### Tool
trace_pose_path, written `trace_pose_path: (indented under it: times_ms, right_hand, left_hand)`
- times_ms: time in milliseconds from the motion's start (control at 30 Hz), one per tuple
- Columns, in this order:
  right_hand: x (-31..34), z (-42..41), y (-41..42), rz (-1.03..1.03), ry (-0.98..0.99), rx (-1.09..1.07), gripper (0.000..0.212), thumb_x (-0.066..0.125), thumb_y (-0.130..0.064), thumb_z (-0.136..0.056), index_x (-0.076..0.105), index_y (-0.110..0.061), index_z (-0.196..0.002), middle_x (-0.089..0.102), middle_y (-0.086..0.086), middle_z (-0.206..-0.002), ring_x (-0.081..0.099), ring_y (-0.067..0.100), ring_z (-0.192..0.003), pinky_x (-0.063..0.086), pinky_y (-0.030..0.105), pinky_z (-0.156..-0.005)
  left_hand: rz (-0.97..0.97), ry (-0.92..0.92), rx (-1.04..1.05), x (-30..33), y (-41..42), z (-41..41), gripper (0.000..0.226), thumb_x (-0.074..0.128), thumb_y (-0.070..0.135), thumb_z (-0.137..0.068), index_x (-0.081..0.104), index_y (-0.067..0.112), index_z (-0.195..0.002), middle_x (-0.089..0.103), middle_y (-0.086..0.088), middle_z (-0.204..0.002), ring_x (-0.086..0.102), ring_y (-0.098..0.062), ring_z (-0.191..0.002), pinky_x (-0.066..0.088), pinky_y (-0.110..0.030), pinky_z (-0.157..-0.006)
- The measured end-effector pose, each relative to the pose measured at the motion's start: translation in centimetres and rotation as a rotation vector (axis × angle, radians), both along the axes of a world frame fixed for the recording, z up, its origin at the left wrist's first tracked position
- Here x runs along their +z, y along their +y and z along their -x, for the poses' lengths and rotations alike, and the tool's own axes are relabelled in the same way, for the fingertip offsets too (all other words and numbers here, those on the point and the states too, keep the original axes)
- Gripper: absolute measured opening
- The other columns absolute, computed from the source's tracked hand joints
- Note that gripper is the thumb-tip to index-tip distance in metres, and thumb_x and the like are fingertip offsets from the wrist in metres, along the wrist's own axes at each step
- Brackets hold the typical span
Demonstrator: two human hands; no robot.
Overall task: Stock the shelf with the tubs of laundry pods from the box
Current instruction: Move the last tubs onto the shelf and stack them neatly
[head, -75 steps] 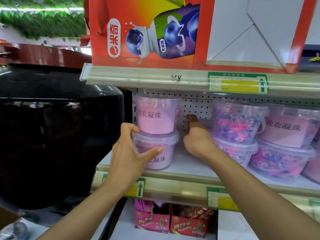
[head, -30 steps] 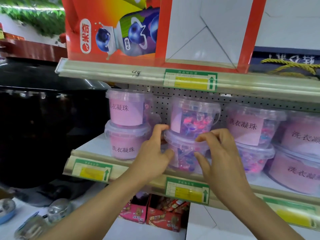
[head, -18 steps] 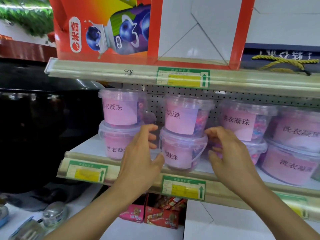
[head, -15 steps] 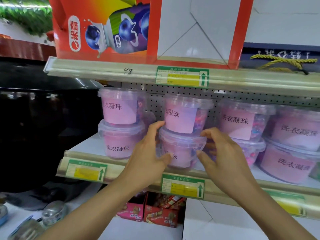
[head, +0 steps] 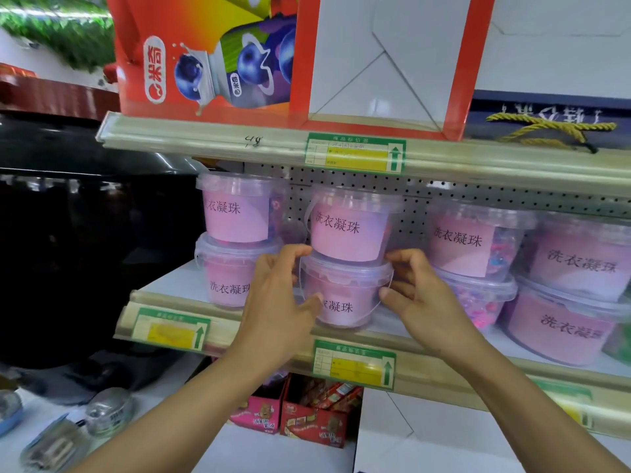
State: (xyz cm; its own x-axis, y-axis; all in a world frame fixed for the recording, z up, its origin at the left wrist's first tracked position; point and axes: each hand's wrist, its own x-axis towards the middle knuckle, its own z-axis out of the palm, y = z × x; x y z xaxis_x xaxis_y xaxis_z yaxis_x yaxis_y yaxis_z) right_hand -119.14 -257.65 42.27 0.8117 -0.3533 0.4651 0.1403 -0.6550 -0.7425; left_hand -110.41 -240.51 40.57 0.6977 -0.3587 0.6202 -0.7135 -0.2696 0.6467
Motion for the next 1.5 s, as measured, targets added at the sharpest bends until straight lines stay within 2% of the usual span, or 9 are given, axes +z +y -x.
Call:
trace_pose_path:
  times_ms: [100,300,467,600,800,1067,1233,1333,1500]
  right_hand:
    - [-0.3,0.4,0.5,0.128,-0.005,-0.06,0.035,0.063,-0.02,-0.086,0.043,-0.028,-0.113,0.062,-0.012,-0.102,0.062,0.012,-0.096,0.05,0.042,-0.089]
    - [-0.1,0.3,0.2,0.125,-0.018,-0.041,0.031,0.061,-0.017,-0.088,0.041,-0.028,-0.11,0.061,-0.012,-0.103,0.062,0.011,-0.096,0.051,0.041,-0.088]
    - [-0.2,0.4,0.0,0.107,0.017,-0.04,0.038,0.059,-0.02,-0.089,0.039,-0.022,-0.121,0.058,-0.009,-0.105,0.059,0.016,-0.103,0.048,0.043,-0.093]
    - [-0.2,0.2,-0.4,0.127,0.037,-0.032,0.04,0.058,-0.022,-0.089,0.037,-0.023,-0.122,0.062,0.0,-0.105,0.061,0.019,-0.098,0.049,0.045,-0.089]
    - [-0.5,-0.2,-0.7,0.111,0.01,0.002,0.036,0.062,-0.025,-0.087,0.035,-0.029,-0.11,0.067,0.0,-0.095,0.064,0.018,-0.09,0.051,0.044,-0.083]
    - [-0.6,-0.1,-1.1,0.097,0.017,0.046,0.038,0.061,-0.027,-0.087,0.034,-0.03,-0.114,0.065,-0.003,-0.11,0.062,0.016,-0.102,0.05,0.041,-0.089]
    - [-0.7,-0.1,-1.0,0.085,0.042,0.019,0.038,0.057,-0.019,-0.09,0.033,-0.032,-0.117,0.063,-0.005,-0.109,0.061,0.016,-0.103,0.049,0.042,-0.091]
    - [-0.6,-0.3,-1.0,0.083,0.05,-0.016,0.039,0.048,-0.008,-0.09,0.035,-0.031,-0.117,0.065,-0.002,-0.11,0.061,0.021,-0.103,0.048,0.048,-0.09]
    - [0.8,-0.3,-0.9,0.066,0.026,-0.057,0.045,0.042,-0.001,-0.089,0.037,-0.022,-0.128,0.065,0.003,-0.111,0.06,0.023,-0.104,0.046,0.049,-0.092]
  left_hand:
    - [0.016,0.014,-0.059,-0.2,-0.7,0.1,0.058,0.07,0.018,-0.081,0.033,0.038,-0.121,0.049,0.009,-0.116,0.05,-0.009,-0.105,0.037,-0.016,-0.077]
    - [0.075,0.159,-0.129,-0.1,-1.0,-0.1,0.056,0.073,0.019,-0.077,0.033,0.046,-0.106,0.062,0.01,-0.109,0.062,-0.013,-0.099,0.052,-0.045,-0.087]
    - [0.089,0.217,-0.14,0.0,-1.2,0.0,0.05,0.069,0.035,-0.066,0.036,0.045,-0.103,0.063,0.003,-0.109,0.064,-0.013,-0.097,0.051,-0.041,-0.088]
    - [0.17,0.275,-0.173,0.1,-1.1,-0.1,0.039,0.065,0.018,-0.081,0.044,0.041,-0.103,0.064,-0.005,-0.111,0.063,-0.018,-0.101,0.048,-0.044,-0.096]
    - [0.151,0.309,-0.17,0.1,-1.4,0.3,0.058,0.067,0.009,-0.071,0.042,0.041,-0.113,0.06,-0.001,-0.119,0.061,-0.015,-0.106,0.048,-0.036,-0.095]
    - [0.122,0.276,-0.144,-0.2,-1.9,0.2,0.059,0.072,0.012,-0.072,0.035,0.04,-0.107,0.058,0.004,-0.114,0.063,-0.014,-0.099,0.051,-0.043,-0.091]
    - [0.036,0.284,-0.114,0.2,-2.6,-0.1,0.078,0.079,0.035,-0.058,0.027,0.039,-0.116,0.057,0.005,-0.121,0.058,-0.015,-0.111,0.048,-0.042,-0.097]
    - [0.002,0.254,-0.08,0.3,-3.5,-0.1,0.094,0.084,0.031,-0.064,0.019,0.029,-0.132,0.053,0.009,-0.121,0.053,-0.015,-0.113,0.044,-0.03,-0.096]
    - [0.06,0.19,-0.06,1.5,-4.1,0.4,0.09,0.083,0.033,-0.066,0.022,0.023,-0.132,0.051,0.011,-0.118,0.05,-0.009,-0.107,0.035,-0.019,-0.084]
